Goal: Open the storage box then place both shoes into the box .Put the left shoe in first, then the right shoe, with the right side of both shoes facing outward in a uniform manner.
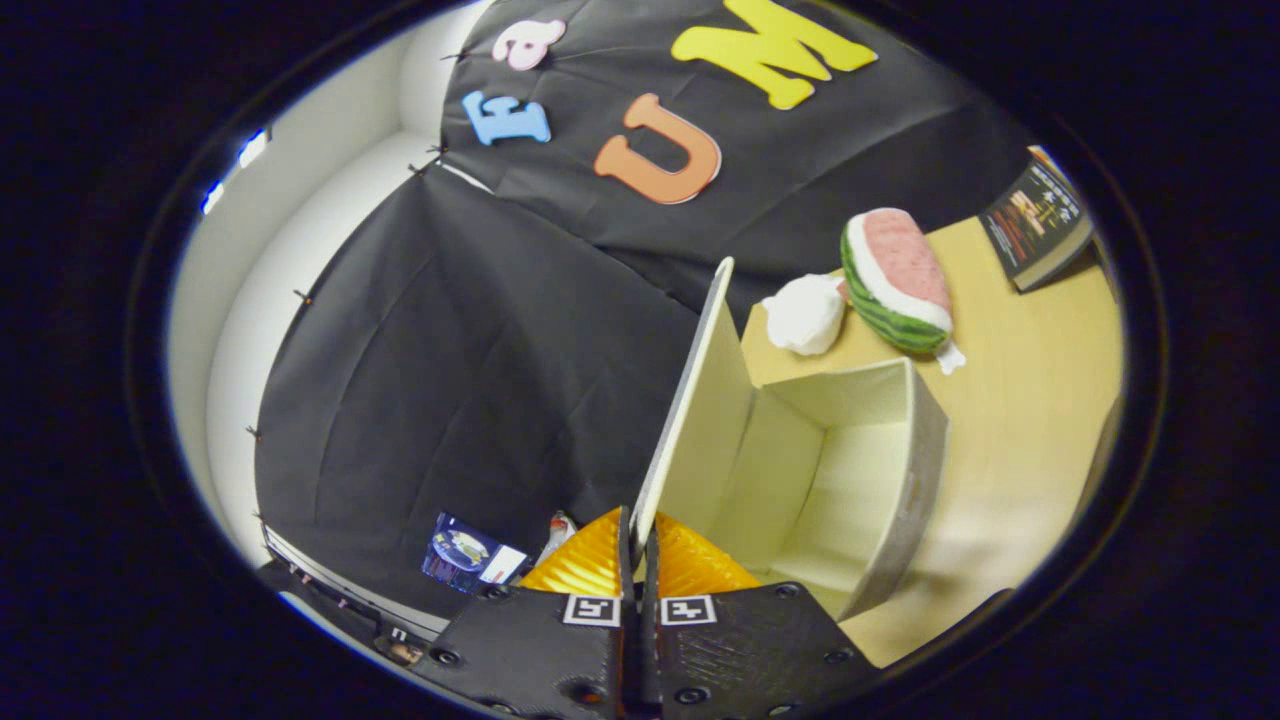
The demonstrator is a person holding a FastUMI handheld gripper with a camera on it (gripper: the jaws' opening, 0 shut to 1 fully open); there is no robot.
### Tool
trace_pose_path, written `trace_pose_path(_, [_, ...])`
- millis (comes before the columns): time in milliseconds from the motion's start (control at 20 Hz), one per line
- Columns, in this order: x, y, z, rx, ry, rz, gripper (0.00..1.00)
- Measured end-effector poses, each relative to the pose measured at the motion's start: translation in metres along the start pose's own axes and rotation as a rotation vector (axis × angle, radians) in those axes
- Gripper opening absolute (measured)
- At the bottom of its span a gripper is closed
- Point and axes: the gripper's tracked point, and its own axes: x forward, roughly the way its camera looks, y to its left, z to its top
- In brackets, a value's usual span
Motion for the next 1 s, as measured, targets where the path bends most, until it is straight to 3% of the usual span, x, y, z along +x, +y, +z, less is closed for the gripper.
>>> trace_pose_path(100, [0.019,0.024,0.0,-0.068,0.005,0.001,0.02])
trace_pose_path(150, [0.03,0.035,-0.002,-0.096,0.008,0.003,0.09])
trace_pose_path(400, [0.082,0.072,-0.01,-0.206,0.037,0.0,0.19])
trace_pose_path(550, [0.105,0.083,-0.016,-0.254,0.047,-0.008,0.3])
trace_pose_path(600, [0.112,0.087,-0.021,-0.274,0.054,-0.012,0.34])
trace_pose_path(850, [0.142,0.095,-0.036,-0.352,0.08,-0.041,0.83])
trace_pose_path(1000, [0.143,0.092,-0.038,-0.37,0.056,-0.081,0.84])
